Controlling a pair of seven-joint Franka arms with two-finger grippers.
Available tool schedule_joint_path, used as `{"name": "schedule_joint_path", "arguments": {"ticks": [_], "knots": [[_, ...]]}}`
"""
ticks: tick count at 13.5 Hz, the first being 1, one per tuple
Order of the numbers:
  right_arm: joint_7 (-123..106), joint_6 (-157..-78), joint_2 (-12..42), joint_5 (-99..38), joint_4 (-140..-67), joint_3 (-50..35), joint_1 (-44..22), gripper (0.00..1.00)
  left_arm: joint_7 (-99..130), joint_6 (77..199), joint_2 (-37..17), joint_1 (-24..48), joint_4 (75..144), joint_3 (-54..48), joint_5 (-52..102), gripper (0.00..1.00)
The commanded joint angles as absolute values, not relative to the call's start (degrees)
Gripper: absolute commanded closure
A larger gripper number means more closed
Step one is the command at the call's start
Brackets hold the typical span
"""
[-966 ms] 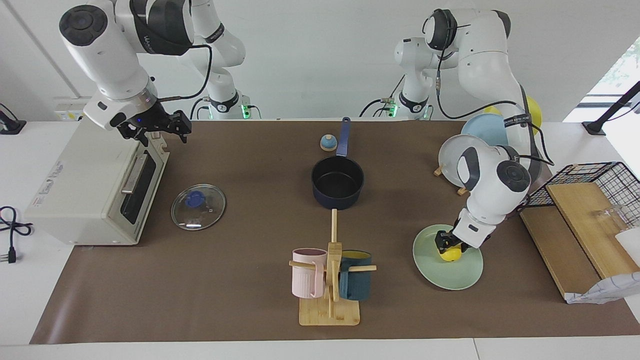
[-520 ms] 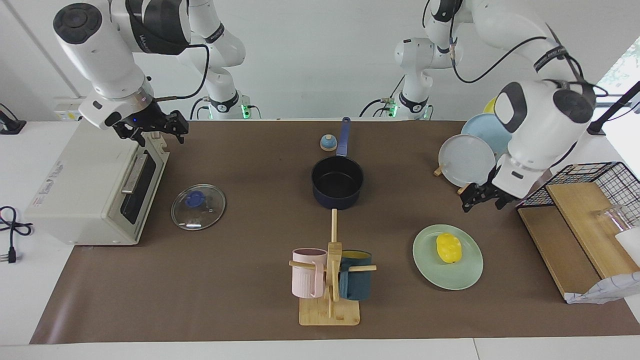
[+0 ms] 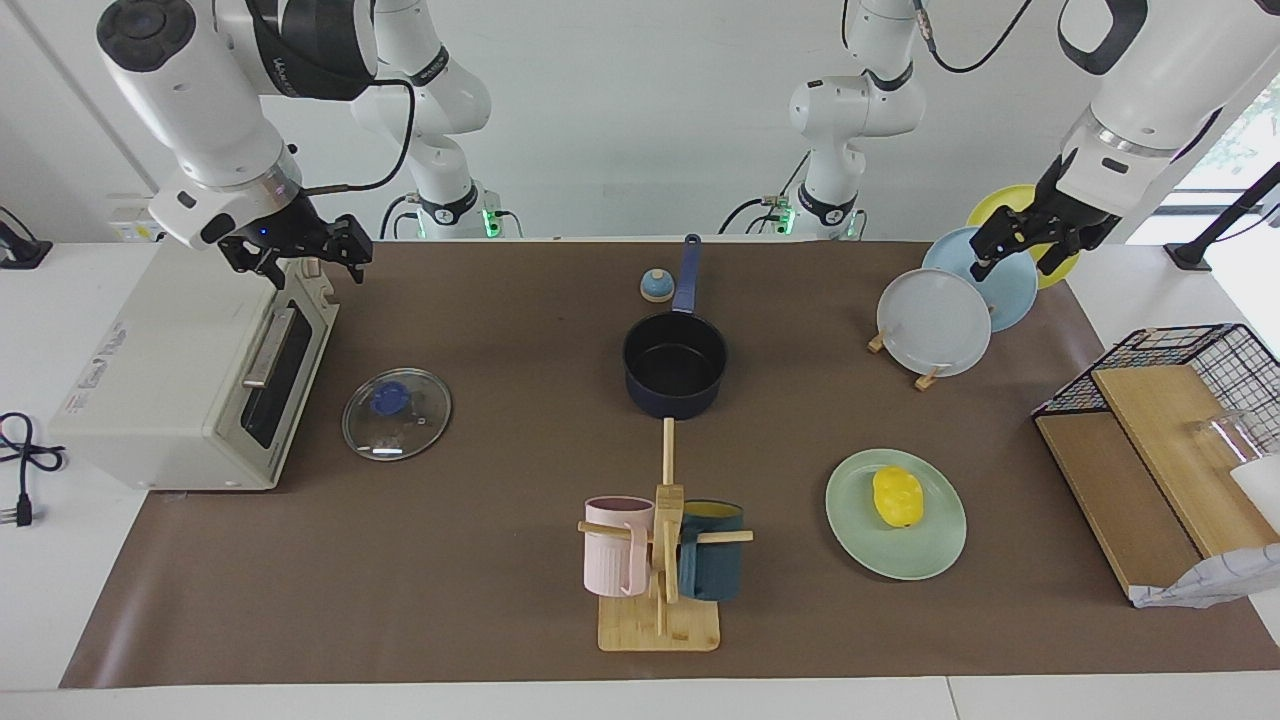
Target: Transfer potato from pot to plate
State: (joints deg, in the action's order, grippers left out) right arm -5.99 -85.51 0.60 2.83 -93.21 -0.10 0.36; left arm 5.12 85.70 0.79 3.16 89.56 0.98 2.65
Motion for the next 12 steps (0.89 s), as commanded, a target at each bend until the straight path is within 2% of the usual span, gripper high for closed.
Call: {"name": "schedule_joint_path", "arguments": {"ticks": [1,3,5,7,12], "knots": [[-5.1,-85.43,0.09,1.76,-92.99,0.53,0.53,0.0,4.39,86.21,5.52,4.22,97.18,0.97,1.93,0.0],[-5.01,-85.43,0.09,1.76,-92.99,0.7,0.44,0.0,4.31,89.37,5.28,6.49,97.48,1.23,1.5,0.0],[-4.83,-85.43,0.0,1.76,-93.16,0.7,0.53,0.0,3.78,88.87,3.44,9.74,94.59,5.52,1.41,0.0],[-5.01,-85.43,0.0,1.76,-93.25,0.62,0.44,0.0,3.78,86.14,2.64,9.67,92.12,5.54,1.23,0.0],[-5.1,-85.25,-0.53,1.67,-93.96,0.53,0.44,0.0,1.15,86.31,2.73,9.23,93.08,4.22,-0.7,0.0]]}}
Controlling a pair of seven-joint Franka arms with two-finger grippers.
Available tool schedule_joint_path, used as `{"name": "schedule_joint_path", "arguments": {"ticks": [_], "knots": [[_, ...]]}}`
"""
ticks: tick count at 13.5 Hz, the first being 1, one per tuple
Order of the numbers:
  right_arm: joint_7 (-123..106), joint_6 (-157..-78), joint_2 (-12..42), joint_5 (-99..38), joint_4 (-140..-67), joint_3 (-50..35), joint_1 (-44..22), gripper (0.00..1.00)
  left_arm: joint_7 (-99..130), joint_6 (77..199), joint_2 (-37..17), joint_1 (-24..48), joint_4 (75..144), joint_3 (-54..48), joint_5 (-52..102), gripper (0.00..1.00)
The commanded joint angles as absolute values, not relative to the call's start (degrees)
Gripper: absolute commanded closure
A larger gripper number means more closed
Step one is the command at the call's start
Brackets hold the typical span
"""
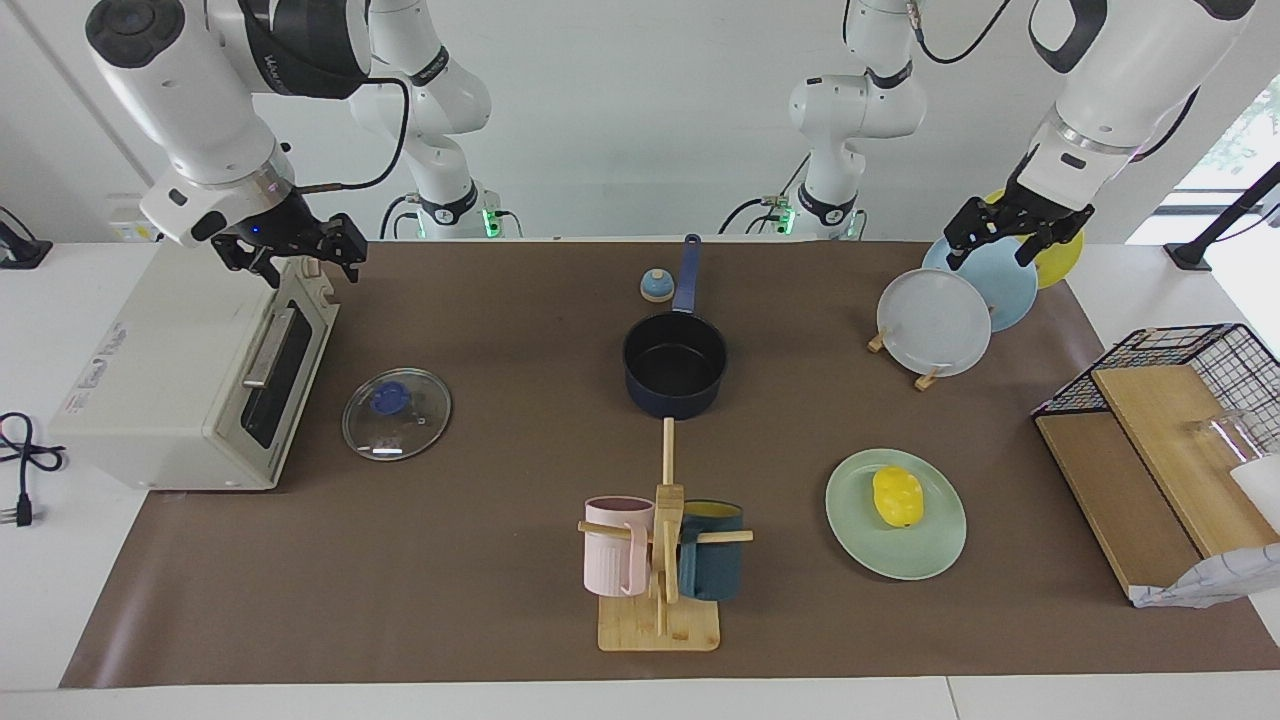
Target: Transfer potato from pot to plate
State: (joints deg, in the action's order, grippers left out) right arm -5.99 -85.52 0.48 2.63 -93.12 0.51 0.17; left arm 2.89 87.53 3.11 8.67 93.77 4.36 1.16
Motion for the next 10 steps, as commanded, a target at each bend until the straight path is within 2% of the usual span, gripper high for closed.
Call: {"name": "schedule_joint_path", "arguments": {"ticks": [1,10], "knots": [[-5.1,-85.25,-0.53,1.67,-93.96,0.53,0.53,0.0,1.23,86.31,2.72,9.14,93.08,3.87,-0.62,0.0],[-5.1,-85.25,-0.53,1.67,-93.96,0.53,0.44,0.0,1.05,87.19,3.43,8.44,93.52,3.25,-0.53,0.0]]}}
